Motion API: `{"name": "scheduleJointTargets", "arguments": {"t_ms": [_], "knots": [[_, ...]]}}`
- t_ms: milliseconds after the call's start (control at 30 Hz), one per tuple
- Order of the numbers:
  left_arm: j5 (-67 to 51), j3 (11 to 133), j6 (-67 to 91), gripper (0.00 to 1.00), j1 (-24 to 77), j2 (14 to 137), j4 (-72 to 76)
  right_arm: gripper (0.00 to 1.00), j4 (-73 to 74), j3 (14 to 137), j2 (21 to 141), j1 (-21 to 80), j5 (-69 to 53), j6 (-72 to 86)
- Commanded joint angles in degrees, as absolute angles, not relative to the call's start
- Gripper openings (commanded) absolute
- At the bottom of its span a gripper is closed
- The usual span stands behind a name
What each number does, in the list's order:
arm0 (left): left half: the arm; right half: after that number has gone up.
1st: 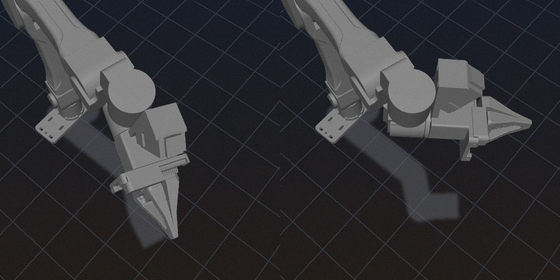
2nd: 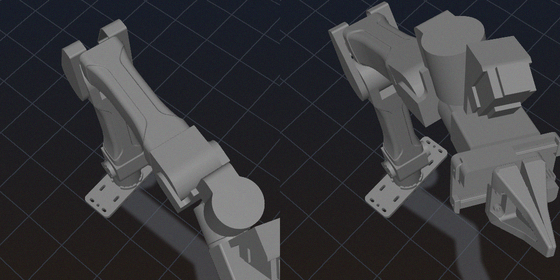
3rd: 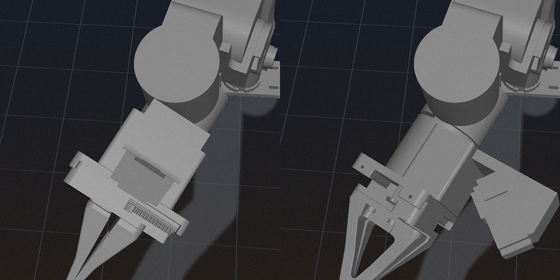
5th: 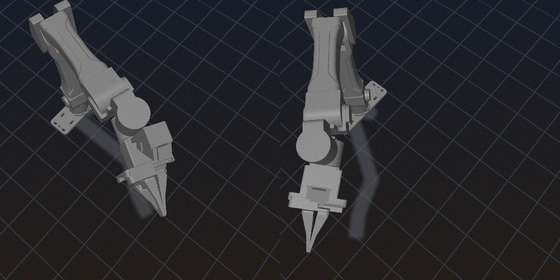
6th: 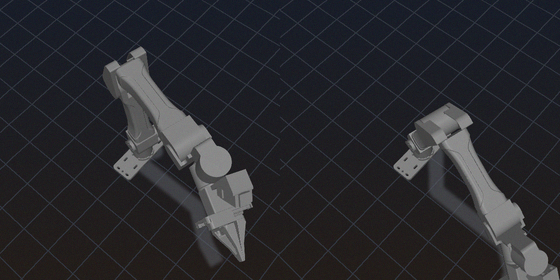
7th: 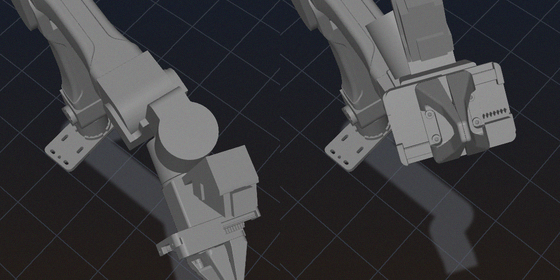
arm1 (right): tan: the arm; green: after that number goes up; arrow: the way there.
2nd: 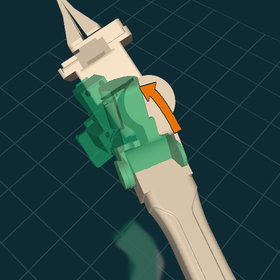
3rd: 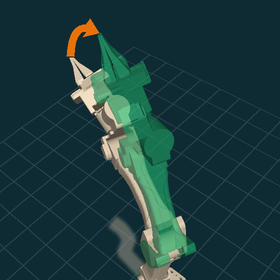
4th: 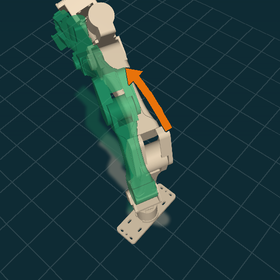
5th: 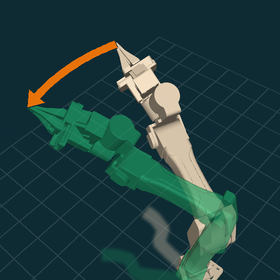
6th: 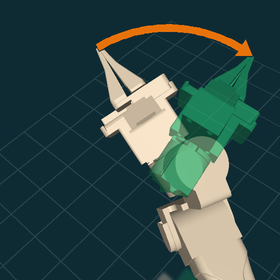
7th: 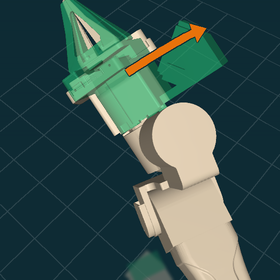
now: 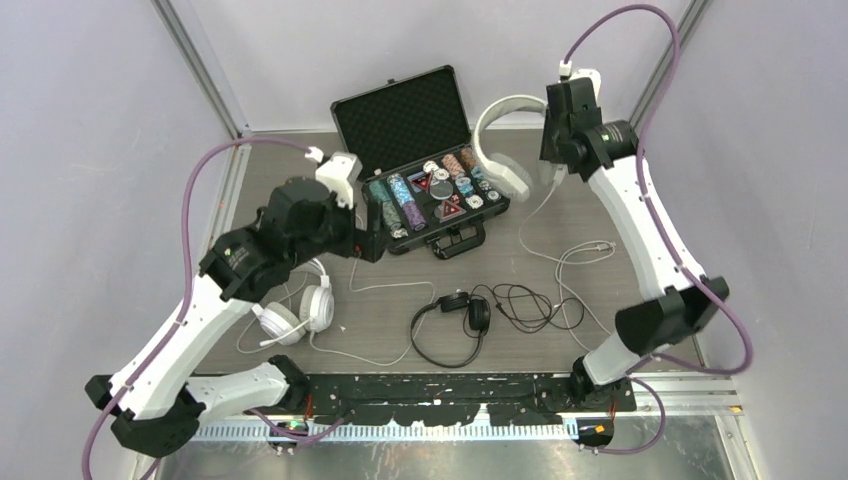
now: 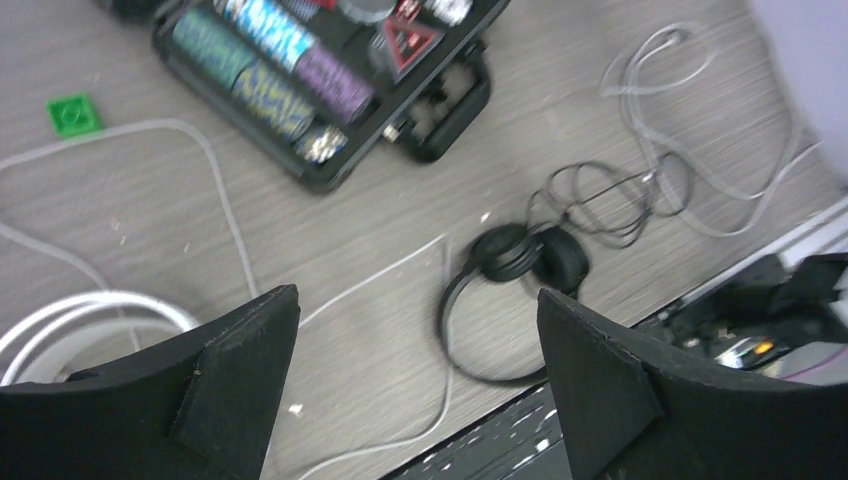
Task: Wrap the headphones
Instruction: Wrap the headphones cable around the headphones.
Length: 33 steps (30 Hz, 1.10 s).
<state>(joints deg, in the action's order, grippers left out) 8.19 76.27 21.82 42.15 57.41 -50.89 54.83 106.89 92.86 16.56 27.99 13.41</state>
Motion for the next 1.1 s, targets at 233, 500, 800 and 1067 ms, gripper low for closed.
{"name": "scheduleJointTargets", "arguments": {"t_ms": [233, 500, 800, 1067], "knots": [[0.8, 94.3, 18.6, 0.9, 42.2, 72.5, -46.3, 0.26, 39.9, 84.4, 70.0, 28.3, 14.4, 19.8], [3.1, 100.1, 14.8, 0.87, 42.2, 82.3, -46.3, 0.24, 35.5, 74.4, 62.9, 35.1, 13.0, 27.6], [6.6, 103.2, 10.7, 0.7, 42.3, 89.9, -47.5, 0.22, 36.6, 73.1, 64.1, 41.5, 16.8, 29.9], [7.9, 101.6, 8.0, 0.46, 42.3, 90.8, -47.3, 0.22, 35.0, 72.4, 64.6, 42.9, 17.9, 30.2]]}}
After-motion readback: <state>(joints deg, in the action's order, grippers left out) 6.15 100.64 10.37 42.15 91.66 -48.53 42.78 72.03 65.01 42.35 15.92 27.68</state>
